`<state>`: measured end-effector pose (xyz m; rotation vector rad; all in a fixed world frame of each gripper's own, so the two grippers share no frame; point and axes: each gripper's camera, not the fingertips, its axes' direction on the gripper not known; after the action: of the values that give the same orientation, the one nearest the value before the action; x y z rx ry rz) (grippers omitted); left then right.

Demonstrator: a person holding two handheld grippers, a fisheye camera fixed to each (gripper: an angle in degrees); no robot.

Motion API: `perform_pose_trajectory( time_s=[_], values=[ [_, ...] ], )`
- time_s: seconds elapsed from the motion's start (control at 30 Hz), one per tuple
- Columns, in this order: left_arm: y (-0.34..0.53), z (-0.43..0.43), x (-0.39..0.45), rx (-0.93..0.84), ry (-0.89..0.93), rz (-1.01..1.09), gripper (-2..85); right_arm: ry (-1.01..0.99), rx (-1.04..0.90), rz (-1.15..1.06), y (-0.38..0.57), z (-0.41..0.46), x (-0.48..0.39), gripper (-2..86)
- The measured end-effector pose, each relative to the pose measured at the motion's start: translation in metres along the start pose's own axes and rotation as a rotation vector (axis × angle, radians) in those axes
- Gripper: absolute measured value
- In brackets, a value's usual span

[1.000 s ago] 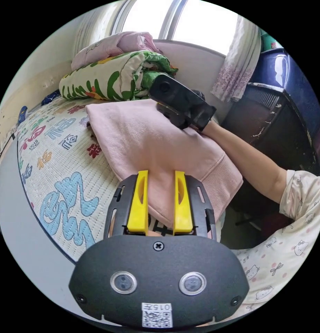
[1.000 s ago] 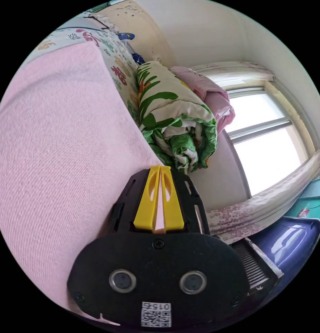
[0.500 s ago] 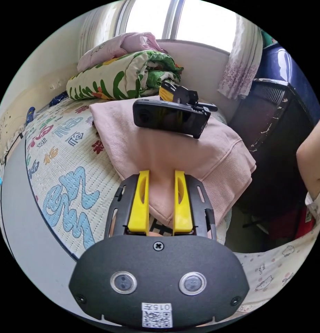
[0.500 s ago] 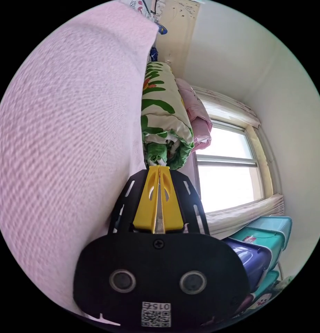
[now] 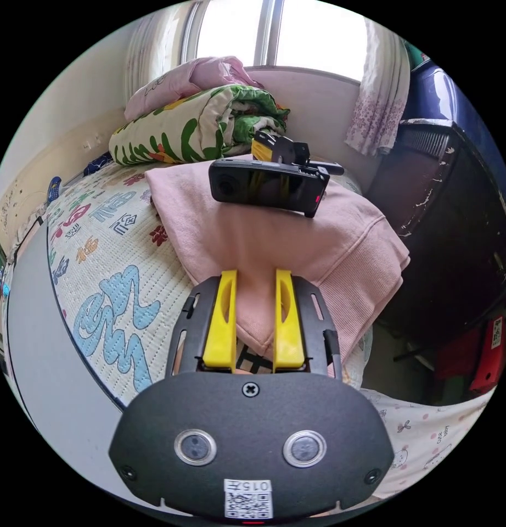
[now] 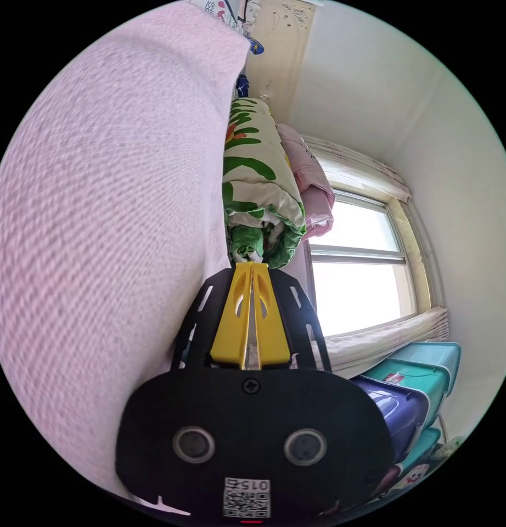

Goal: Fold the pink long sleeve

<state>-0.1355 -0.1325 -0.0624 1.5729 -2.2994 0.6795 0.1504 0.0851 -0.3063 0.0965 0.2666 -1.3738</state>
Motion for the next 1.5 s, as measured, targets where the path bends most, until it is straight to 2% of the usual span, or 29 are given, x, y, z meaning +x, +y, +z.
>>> perform_pose_trajectory(
  time_s=[0.67,1.3,1.4,1.5],
  values=[
    [0.001,0.039,-0.002,0.018,0.002,-0.002,10.1,0.003,-0.001,0.000,0.047,0.076,-0.040,-1.0],
    [0.036,0.120,0.008,0.033,0.025,-0.013,9.9,0.006,-0.014,-0.019,0.073,0.094,-0.063,-1.0],
    [0.046,0.135,0.013,0.033,0.026,-0.014,9.5,-0.014,-0.015,0.009,0.079,0.091,-0.059,-1.0],
    [0.063,0.131,0.017,0.085,0.071,-0.009,8.5,-0.237,0.101,0.173,0.101,0.060,-0.002,-1.0]
  ],
)
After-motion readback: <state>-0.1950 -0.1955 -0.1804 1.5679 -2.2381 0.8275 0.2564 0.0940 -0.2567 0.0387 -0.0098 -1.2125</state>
